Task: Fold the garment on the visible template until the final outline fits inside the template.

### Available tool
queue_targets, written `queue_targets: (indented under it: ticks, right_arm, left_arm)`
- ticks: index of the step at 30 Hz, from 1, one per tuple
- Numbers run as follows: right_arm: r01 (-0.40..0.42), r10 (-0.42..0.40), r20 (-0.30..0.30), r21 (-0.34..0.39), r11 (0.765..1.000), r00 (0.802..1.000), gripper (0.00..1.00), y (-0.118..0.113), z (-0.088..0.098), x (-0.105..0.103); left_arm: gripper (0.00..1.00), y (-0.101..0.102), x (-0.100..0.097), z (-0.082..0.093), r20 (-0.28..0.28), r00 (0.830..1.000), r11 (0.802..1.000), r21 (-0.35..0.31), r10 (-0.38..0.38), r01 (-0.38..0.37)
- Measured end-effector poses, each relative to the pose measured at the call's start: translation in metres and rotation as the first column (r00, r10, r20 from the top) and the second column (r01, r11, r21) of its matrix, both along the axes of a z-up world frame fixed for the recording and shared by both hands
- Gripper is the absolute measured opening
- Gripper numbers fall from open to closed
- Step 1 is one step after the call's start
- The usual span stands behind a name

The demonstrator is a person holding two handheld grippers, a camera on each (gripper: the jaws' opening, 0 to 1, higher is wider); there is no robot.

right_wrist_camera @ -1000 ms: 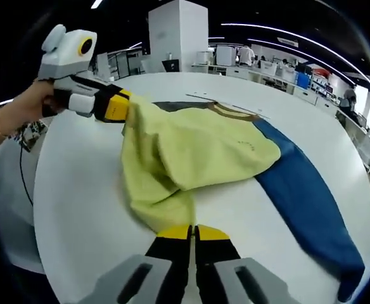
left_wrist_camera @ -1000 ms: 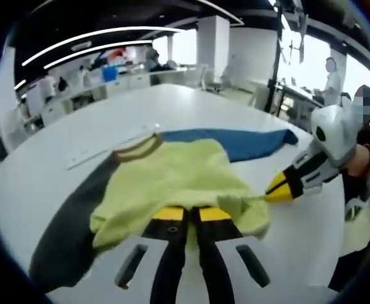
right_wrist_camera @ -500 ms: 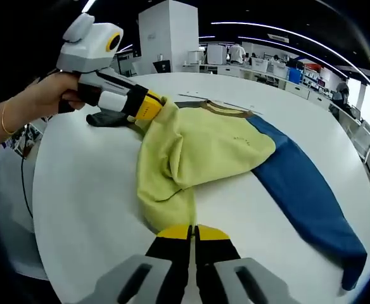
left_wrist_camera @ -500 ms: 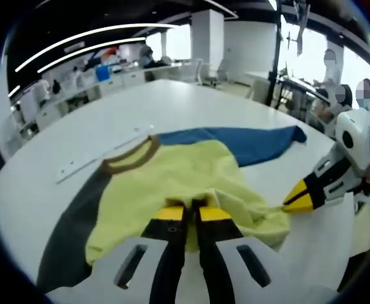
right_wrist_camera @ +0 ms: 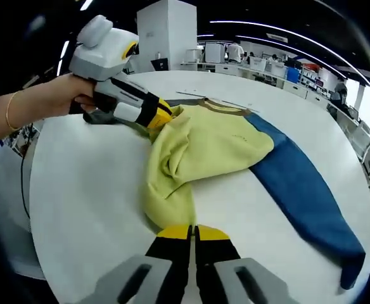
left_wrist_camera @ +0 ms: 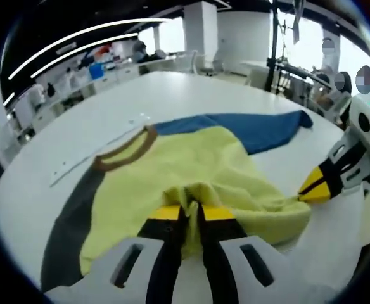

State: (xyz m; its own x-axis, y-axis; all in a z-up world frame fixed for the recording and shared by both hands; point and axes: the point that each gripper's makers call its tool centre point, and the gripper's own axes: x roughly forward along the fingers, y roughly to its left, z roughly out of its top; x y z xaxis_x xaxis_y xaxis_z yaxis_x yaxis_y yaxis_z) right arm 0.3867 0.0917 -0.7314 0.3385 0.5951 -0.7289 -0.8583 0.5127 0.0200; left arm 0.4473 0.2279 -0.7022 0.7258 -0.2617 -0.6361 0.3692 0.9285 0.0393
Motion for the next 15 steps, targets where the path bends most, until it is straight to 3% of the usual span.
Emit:
queue_targets:
  ticks: [7,15]
  right_arm:
    - [0.006,-0.006,0.003,-0.005,1.000,1.000,0.00,0.000,0.000,0.000]
    - [0.014,-0.014,-0.008,-0.004,1.000,1.000,0.00,-0.002,0.000,0.002]
  left_arm:
    - [0.25,0.003,-0.014,0.013,0.024,1.000,0.999,-0.038,0.010,-0.010]
    - [0.35,0.007,-0.034,0.028,0.071,0.997,0.999,-0.046,-0.005,0.008]
